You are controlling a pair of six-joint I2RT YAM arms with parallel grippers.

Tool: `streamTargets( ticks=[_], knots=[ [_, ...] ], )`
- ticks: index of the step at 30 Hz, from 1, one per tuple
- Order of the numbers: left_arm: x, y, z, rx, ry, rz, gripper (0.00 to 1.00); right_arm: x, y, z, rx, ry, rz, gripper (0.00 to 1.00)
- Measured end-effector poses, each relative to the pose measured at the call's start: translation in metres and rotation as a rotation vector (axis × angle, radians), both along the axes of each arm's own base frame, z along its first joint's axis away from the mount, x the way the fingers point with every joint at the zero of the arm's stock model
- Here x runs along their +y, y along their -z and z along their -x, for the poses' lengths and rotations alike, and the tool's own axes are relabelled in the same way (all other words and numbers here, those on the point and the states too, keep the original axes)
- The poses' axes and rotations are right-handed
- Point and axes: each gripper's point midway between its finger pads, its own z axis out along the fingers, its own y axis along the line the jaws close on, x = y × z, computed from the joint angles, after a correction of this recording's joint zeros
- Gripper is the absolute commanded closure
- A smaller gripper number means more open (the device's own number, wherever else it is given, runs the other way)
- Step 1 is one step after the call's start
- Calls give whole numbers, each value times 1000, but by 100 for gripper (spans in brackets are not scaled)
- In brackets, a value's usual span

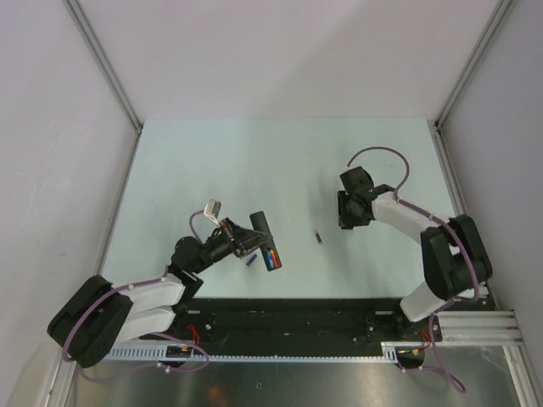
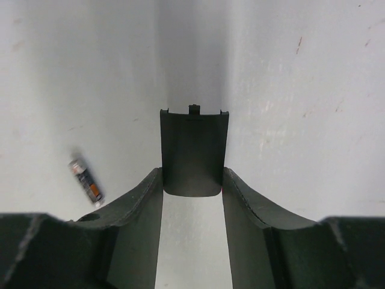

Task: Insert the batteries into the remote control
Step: Pick up the battery cover at the center of the board, then load the battery cover into the remote control.

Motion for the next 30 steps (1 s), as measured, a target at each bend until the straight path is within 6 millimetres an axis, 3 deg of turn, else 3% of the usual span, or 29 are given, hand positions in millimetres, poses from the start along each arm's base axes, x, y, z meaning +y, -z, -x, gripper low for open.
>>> streamTargets(
  ticks=[8, 13, 19, 25, 30],
  knots=[
    [-12, -19, -26, -16, -29, 15, 100, 24, -64, 26, -116, -70, -74, 70],
    [-20, -19, -48, 2, -70, 6, 100, 41, -104, 63, -163, -139, -136, 70],
    [-35, -5, -79, 39, -101, -3, 100, 68, -149, 107, -175, -254, -198, 70],
    [-55, 39, -90, 153, -89, -46, 100, 82, -158, 137, -129, -330, -202, 70],
    [-71, 51, -83, 180, -49, -63, 100, 91, -148, 147, -78, -373, -172, 70]
  ],
)
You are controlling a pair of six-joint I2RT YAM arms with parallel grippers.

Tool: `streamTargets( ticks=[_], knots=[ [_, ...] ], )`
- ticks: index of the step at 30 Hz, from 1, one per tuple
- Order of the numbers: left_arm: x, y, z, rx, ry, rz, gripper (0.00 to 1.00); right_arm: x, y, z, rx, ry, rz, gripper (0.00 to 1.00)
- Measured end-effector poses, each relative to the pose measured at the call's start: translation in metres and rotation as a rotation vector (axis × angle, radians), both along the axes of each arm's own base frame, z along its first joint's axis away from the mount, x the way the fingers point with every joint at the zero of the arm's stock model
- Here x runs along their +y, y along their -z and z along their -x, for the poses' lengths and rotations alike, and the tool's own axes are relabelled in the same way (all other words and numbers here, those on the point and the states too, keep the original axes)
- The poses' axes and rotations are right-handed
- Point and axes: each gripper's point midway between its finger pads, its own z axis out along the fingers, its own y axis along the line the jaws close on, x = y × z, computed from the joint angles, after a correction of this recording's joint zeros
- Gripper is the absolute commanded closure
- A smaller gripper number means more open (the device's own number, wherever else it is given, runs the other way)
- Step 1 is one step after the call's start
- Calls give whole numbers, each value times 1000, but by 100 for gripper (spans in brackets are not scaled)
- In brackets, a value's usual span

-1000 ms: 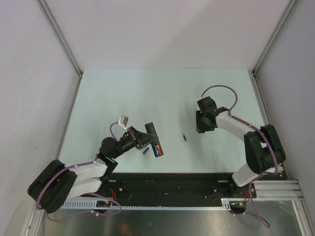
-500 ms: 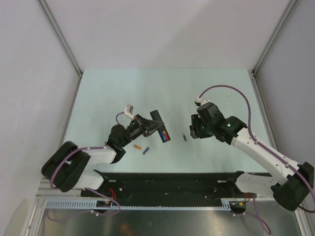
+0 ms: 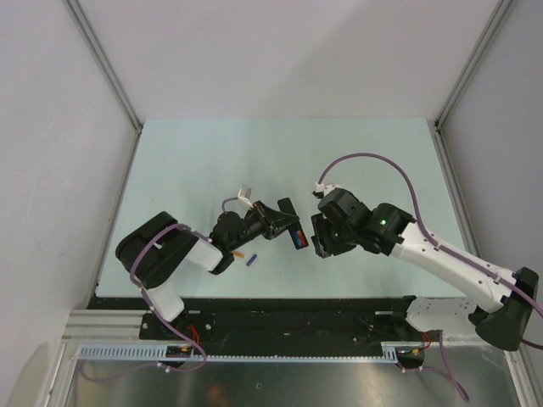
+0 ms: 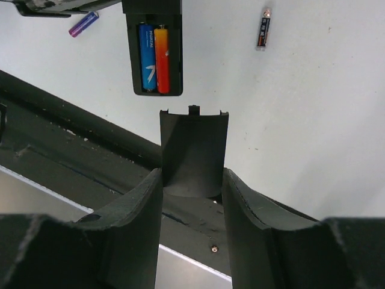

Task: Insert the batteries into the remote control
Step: Load the battery cover into the remote control.

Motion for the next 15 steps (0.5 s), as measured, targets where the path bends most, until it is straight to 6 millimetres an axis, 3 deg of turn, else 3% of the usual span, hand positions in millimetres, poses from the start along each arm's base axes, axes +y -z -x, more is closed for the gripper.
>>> streamTargets(
  ticks=[7, 15],
  knots=[
    [-4, -2, 3, -10, 12, 7, 100, 14, 19, 1, 69, -35, 31, 70],
    [-5, 7, 4, 7, 17, -5, 100, 34, 20, -5, 95, -59, 8, 71]
  ],
)
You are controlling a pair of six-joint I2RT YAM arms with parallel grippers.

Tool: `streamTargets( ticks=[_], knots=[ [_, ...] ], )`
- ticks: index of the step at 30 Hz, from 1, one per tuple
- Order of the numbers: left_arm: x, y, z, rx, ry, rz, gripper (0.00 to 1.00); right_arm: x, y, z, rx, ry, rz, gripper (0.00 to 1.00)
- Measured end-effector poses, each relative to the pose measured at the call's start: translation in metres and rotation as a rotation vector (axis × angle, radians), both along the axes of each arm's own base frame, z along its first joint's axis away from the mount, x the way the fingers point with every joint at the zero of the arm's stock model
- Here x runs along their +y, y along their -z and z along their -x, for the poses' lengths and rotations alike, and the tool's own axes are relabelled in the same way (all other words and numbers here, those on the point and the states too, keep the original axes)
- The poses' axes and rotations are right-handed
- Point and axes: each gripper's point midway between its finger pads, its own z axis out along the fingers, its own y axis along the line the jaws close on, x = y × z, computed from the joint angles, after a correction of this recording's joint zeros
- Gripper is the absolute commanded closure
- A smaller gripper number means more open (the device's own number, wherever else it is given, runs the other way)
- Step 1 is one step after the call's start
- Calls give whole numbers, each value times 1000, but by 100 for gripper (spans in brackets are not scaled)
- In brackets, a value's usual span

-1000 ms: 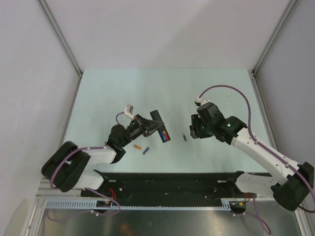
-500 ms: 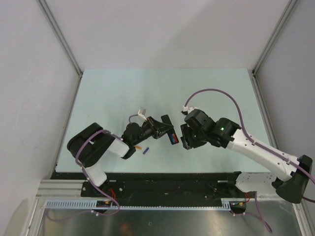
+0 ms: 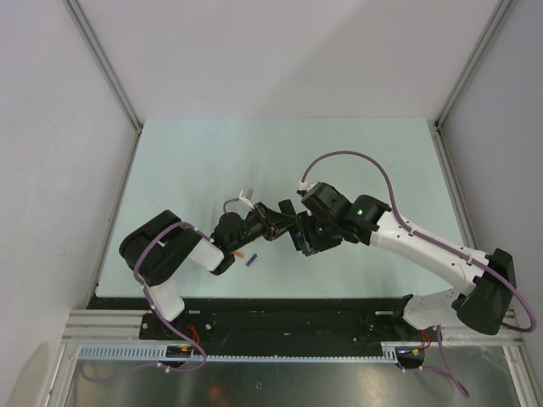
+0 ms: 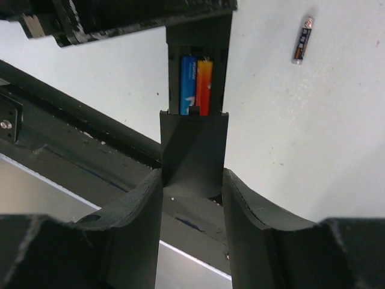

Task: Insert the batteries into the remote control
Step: Load the battery cover into the remote control.

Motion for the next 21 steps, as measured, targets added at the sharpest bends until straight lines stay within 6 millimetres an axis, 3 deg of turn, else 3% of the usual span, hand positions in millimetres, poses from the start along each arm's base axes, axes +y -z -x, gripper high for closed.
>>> streamTargets(
  ticks=[8, 21],
  knots=[
    [-2, -2, 3, 1, 10, 8, 100, 15, 11, -4, 35, -17, -4, 71],
    [1, 6, 10, 17, 15, -5, 100, 16, 13, -5, 41, -15, 0, 71]
  ],
)
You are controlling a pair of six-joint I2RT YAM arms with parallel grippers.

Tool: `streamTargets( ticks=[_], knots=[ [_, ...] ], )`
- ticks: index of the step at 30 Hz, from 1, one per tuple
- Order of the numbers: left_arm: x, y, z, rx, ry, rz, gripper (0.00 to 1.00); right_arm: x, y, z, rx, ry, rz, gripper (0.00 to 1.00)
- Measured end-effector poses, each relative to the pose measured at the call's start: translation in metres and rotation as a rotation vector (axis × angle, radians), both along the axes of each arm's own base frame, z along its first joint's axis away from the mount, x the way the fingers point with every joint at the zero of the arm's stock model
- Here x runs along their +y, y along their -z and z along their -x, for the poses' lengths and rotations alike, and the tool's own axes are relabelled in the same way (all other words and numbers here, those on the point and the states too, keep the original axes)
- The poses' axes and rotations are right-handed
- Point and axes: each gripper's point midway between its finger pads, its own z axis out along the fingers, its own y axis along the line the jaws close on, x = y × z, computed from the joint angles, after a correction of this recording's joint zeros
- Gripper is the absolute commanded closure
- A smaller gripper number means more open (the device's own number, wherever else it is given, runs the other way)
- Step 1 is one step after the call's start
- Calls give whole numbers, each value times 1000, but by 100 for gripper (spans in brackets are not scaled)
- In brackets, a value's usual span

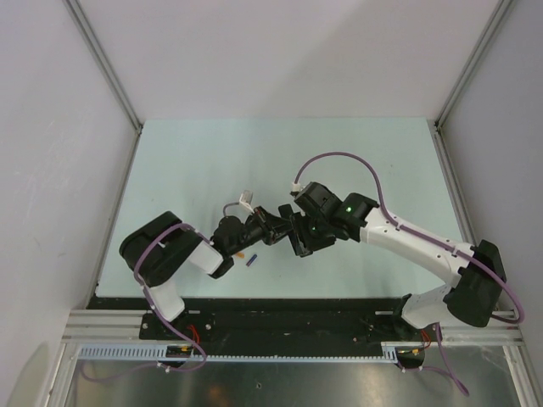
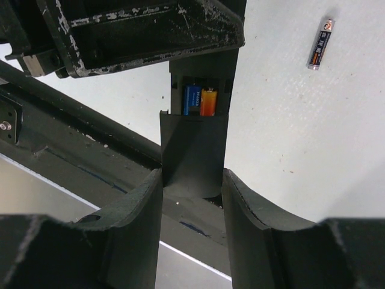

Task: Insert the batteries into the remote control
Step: Load the battery cover into the remote control.

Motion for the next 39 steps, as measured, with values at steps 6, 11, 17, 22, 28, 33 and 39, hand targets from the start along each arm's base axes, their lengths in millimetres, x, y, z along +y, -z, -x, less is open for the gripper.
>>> streamTargets(
  ticks=[6, 11, 17, 22, 28, 33, 39],
  knots=[
    [0, 3, 6, 3, 5, -9, 100, -1, 4, -1, 12, 5, 13, 71],
    [0, -1, 7, -25, -2, -15, 100, 1, 5, -1, 26, 3, 12, 71],
    [1, -11, 6, -74, -21, -11, 100, 2, 6, 1, 44, -2, 16, 71],
    [3, -11, 6, -89, -33, -22, 100, 1, 7, 1, 49, -2, 23, 71],
    [3, -12, 8, -113, -37, -32, 100, 1, 8, 1, 54, -1, 34, 71],
    [3, -12, 8, -122, -40, -38, 100, 1, 9, 0, 55, 0, 39, 71],
    [3, -11, 8, -133, -42, -47, 100, 2, 10, -2, 53, 3, 46, 72]
  ],
)
